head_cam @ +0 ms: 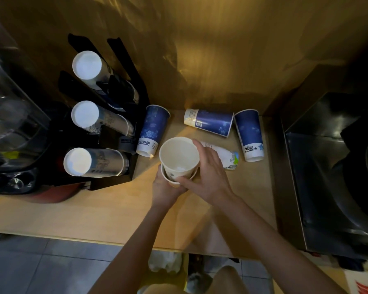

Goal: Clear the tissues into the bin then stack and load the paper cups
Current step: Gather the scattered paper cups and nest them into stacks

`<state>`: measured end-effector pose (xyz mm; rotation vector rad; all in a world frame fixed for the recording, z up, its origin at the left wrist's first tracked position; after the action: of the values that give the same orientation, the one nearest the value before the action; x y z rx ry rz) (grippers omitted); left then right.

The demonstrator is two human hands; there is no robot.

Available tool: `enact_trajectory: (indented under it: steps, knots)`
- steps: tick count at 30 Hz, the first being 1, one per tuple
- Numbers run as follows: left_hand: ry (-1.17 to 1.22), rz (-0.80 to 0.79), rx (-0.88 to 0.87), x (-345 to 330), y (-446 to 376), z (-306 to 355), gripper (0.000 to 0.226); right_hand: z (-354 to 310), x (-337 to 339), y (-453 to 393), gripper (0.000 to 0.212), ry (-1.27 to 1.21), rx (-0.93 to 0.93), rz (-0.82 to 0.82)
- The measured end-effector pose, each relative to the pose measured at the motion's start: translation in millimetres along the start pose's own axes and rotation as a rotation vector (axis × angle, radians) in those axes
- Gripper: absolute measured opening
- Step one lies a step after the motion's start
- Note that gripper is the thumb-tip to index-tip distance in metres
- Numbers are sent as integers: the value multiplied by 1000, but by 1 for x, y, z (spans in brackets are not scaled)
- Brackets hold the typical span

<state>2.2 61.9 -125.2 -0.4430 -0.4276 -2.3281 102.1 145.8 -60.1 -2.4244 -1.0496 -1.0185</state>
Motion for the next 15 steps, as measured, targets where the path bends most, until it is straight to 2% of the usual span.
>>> enact_trajectory:
  steps: [3, 7, 10, 12, 13, 15]
  knots:
    - [-47, -3, -6, -1, 1, 1, 103, 12, -8, 9, 90, 119, 77, -37]
    - [-38, -4, 7, -1, 3, 0, 103, 17, 0, 6, 80, -50, 46, -129]
    - [-36, 7, 17, -2, 1, 0, 102, 25, 15, -13, 56, -175, -35, -55]
    - [-46, 8, 27, -2, 1, 1, 98, 36, 20, -25, 52, -12, -19, -21]
    - [-53, 10, 30, -2, 1, 1, 95, 44, 18, -28, 52, 110, -19, -76]
    - [-61, 17, 37, -2, 1, -1, 94, 57, 7, -29, 76, 285, -67, -243]
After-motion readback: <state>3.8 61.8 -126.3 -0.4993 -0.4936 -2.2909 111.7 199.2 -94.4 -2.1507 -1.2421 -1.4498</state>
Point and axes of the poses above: each hand's wrist, its own y-axis away from the middle knuckle, its own x-axis out of the back of the hand, z = x × y, the point moved 2 cm from there along -y, towards the middle knuckle, and after that the axes turned 1 degree about -y, right-handed, at the moved point
